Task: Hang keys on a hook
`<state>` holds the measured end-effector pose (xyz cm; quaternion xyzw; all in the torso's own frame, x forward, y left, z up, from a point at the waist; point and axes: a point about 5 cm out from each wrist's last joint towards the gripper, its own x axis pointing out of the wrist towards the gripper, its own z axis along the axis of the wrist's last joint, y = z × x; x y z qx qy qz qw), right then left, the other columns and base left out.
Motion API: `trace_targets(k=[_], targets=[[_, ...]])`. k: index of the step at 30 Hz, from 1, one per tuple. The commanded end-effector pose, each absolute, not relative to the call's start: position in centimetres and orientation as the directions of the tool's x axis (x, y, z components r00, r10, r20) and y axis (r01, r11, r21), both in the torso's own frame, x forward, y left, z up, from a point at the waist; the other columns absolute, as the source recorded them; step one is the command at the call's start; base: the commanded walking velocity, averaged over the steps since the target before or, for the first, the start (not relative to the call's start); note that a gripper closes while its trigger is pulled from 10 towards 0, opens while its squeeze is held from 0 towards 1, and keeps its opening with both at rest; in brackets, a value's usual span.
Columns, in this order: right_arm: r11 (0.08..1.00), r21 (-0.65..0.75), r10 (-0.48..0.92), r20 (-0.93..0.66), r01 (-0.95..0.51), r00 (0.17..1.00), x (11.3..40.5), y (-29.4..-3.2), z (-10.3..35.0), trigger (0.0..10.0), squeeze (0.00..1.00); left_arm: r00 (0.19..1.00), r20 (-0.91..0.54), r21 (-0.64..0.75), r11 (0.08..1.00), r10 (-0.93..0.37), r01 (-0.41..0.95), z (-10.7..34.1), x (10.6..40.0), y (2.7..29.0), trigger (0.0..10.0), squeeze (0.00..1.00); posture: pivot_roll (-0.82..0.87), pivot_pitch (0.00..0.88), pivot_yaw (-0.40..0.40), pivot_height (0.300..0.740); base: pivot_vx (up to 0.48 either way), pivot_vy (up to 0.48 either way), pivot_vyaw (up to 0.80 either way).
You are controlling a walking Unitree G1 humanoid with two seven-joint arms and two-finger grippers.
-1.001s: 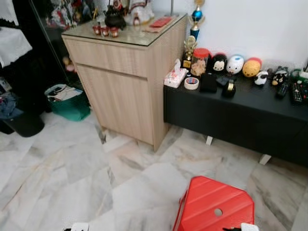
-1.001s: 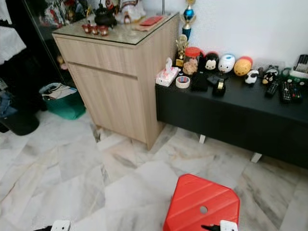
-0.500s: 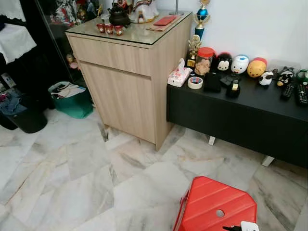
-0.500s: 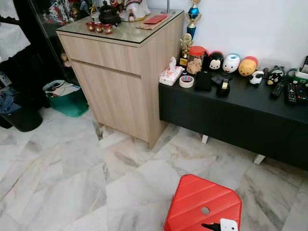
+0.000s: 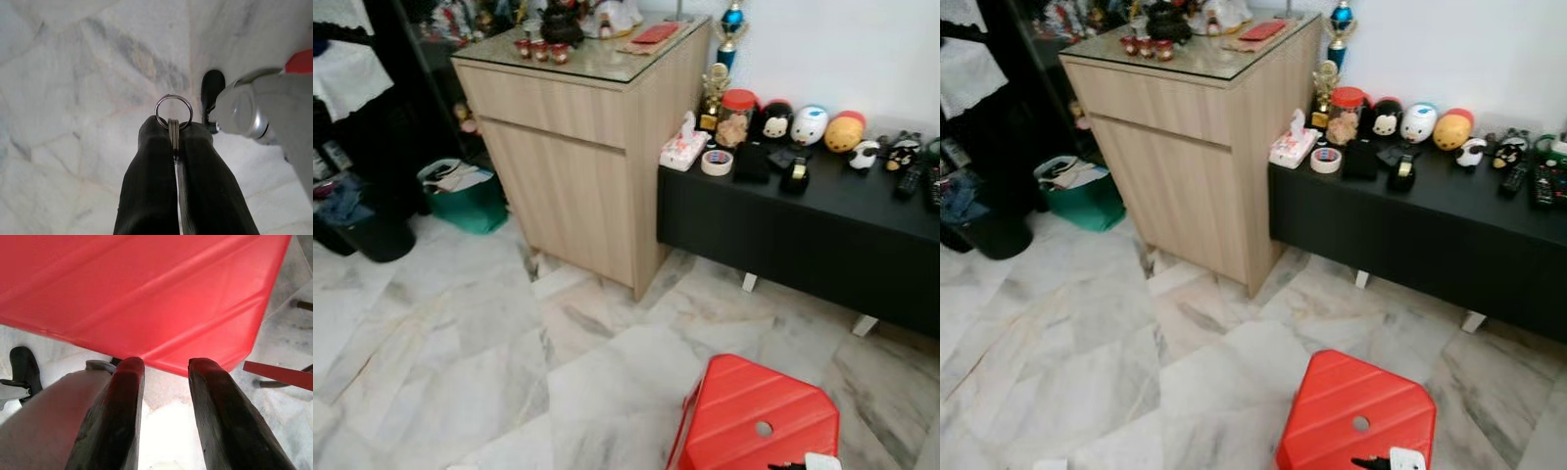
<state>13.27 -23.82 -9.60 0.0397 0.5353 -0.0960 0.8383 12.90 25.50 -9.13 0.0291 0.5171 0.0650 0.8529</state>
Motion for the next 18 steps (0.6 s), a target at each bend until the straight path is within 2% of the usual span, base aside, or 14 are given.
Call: trace_targets(k=[1,18], targets=[[0.974,-0.031,-0.122,-0.906,0.223,0.406,12.98,-23.75,-9.71,10.0,0.0,0.454,-0.877,0.129,0.987,0.158,-0.095,-9.0,12.61,26.19,10.0,0.0,-0.01,0.0,0.057,0.737,-0.281,0.0,0.0],[0.972,-0.028,-0.125,-0.902,0.234,0.414,13.01,-23.92,-9.65,10.0,0.0,0.451,-0.878,0.121,0.986,0.161,-0.116,-9.12,12.31,26.11,10.0,0.0,0.0,0.0,0.027,0.737,-0.29,0.0,0.0]])
